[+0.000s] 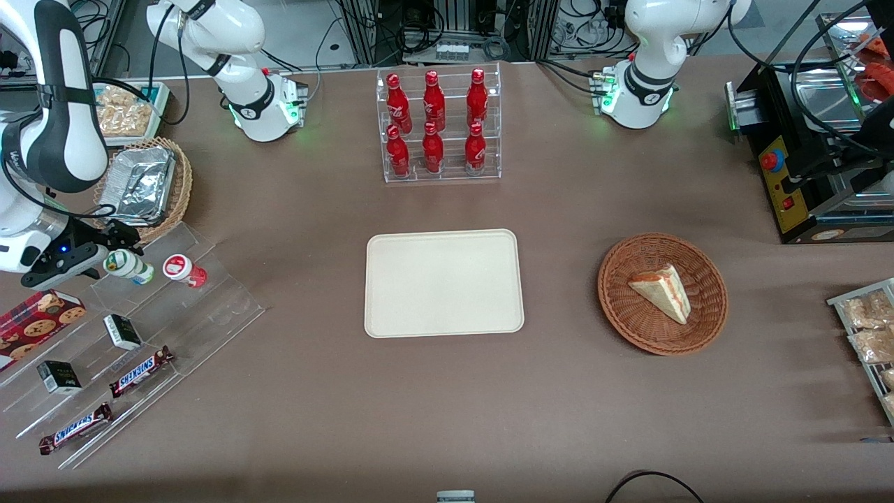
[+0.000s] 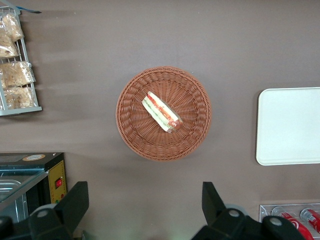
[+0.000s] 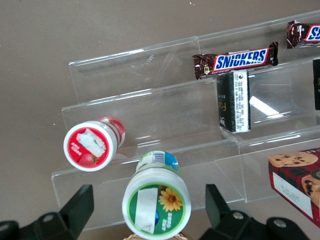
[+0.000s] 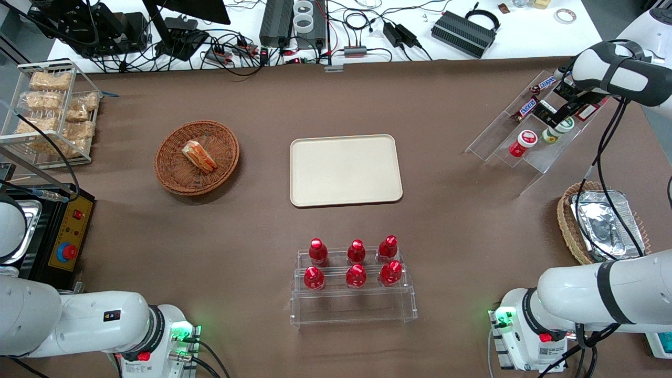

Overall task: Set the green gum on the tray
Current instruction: 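Close the right gripper on the green gum tub and lift it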

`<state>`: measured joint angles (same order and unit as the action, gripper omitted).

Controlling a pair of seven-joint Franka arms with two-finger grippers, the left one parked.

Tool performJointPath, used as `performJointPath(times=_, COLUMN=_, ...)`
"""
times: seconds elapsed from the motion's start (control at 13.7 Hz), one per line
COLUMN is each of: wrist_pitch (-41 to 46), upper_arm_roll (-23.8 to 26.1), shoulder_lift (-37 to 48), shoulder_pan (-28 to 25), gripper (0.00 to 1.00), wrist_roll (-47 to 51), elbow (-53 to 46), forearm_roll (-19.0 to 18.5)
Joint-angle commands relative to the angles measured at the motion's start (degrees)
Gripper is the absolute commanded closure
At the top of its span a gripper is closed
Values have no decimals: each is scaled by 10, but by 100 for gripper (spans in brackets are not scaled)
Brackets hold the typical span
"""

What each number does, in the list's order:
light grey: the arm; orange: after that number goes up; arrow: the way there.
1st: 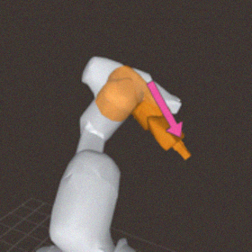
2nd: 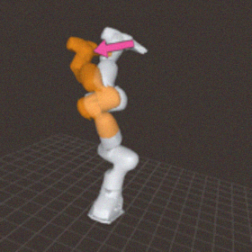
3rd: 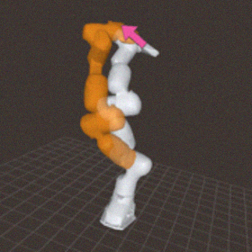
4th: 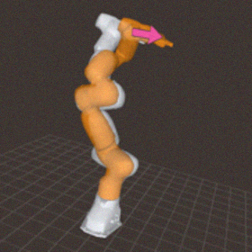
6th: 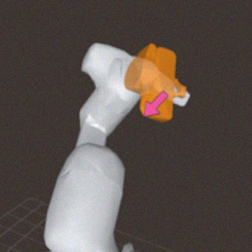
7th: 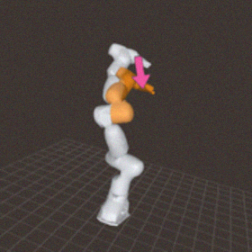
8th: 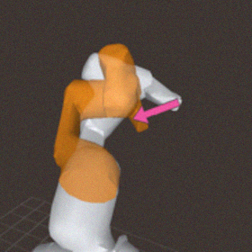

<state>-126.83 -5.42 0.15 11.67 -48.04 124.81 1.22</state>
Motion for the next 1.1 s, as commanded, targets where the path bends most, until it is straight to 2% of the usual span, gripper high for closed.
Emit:
performJointPath(times=0.0, wrist_pitch=-25, upper_arm_roll=-7, shoulder_lift=14, shoulder_pan=2, gripper=1, wrist_roll=-11, elbow=26, forearm_roll=-2)
performJointPath(times=0.22, wrist_pitch=-32, upper_arm_roll=-8, shoulder_lift=13, shoulder_pan=2, gripper=3, wrist_roll=-12, elbow=31, forearm_roll=-2)
performJointPath(times=0.29, wrist_pitch=-32, upper_arm_roll=-9, shoulder_lift=13, shoulder_pan=2, gripper=7, wrist_roll=-13, elbow=31, forearm_roll=-2)
performJointPath(times=0.37, wrist_pitch=-32, upper_arm_roll=-9, shoulder_lift=13, shoulder_pan=2, gripper=19, wrist_roll=-13, elbow=31, forearm_roll=-2)
performJointPath(times=0.44, wrist_pitch=-32, upper_arm_roll=-9, shoulder_lift=13, shoulder_pan=2, gripper=51, wrist_roll=-14, elbow=31, forearm_roll=-2)
performJointPath(times=0.51, wrist_pitch=-32, upper_arm_roll=-9, shoulder_lift=12, shoulder_pan=2, gripper=88, wrist_roll=-14, elbow=30, forearm_roll=-2)
performJointPath(times=0.59, wrist_pitch=-31, upper_arm_roll=-9, shoulder_lift=13, shoulder_pan=2, gripper=100, wrist_roll=-15, elbow=29, forearm_roll=-2)
performJointPath(times=0.8, wrist_pitch=-18, upper_arm_roll=-9, shoulder_lift=16, shoulder_pan=-1, gripper=100, wrist_roll=-21, elbow=18, forearm_roll=-2)
performJointPath(times=1.02, wrist_pitch=81, upper_arm_roll=-5, shoulder_lift=18, shoulder_pan=-3, gripper=100, wrist_roll=-14, elbow=-51, forearm_roll=0)
